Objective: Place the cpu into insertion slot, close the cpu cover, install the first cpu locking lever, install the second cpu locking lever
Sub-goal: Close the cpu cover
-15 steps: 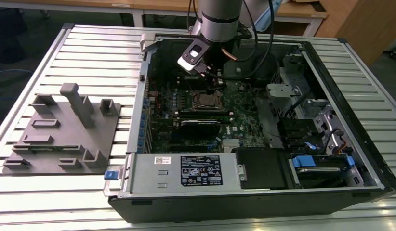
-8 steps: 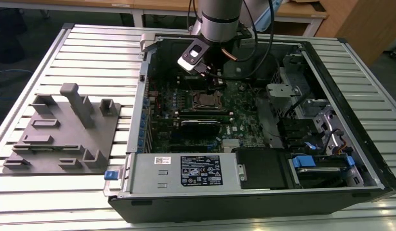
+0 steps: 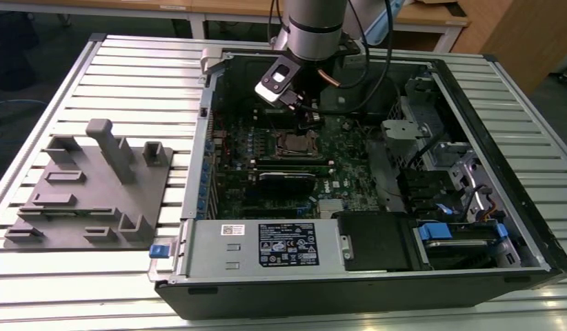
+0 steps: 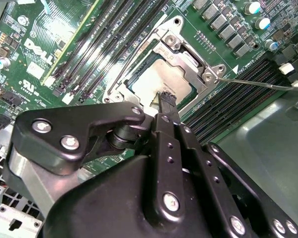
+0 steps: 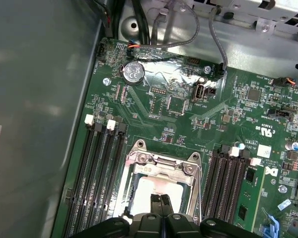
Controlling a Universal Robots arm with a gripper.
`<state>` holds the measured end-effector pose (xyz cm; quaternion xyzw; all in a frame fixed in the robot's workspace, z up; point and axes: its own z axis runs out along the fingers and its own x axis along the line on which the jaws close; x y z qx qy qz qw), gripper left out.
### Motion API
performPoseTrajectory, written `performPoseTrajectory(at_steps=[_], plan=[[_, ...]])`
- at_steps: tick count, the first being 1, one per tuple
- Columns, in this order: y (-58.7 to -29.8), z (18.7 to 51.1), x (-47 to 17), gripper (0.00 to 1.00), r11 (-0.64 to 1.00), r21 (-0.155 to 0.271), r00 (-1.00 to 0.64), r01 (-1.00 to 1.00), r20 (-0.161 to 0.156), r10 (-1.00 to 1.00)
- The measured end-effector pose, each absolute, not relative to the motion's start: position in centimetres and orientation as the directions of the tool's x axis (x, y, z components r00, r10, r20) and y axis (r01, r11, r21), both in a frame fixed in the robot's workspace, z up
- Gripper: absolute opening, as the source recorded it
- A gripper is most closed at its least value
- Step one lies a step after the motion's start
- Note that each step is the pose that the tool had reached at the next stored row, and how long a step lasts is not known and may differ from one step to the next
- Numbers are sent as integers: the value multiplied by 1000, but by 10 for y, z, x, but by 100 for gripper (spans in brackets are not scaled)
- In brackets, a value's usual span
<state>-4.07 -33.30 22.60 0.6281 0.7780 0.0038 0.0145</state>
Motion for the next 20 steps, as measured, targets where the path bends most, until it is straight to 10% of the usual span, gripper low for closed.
performPoseTrajectory(at_steps=[20], plan=[[-333, 226, -41, 11, 257, 25, -256, 966, -14, 967]])
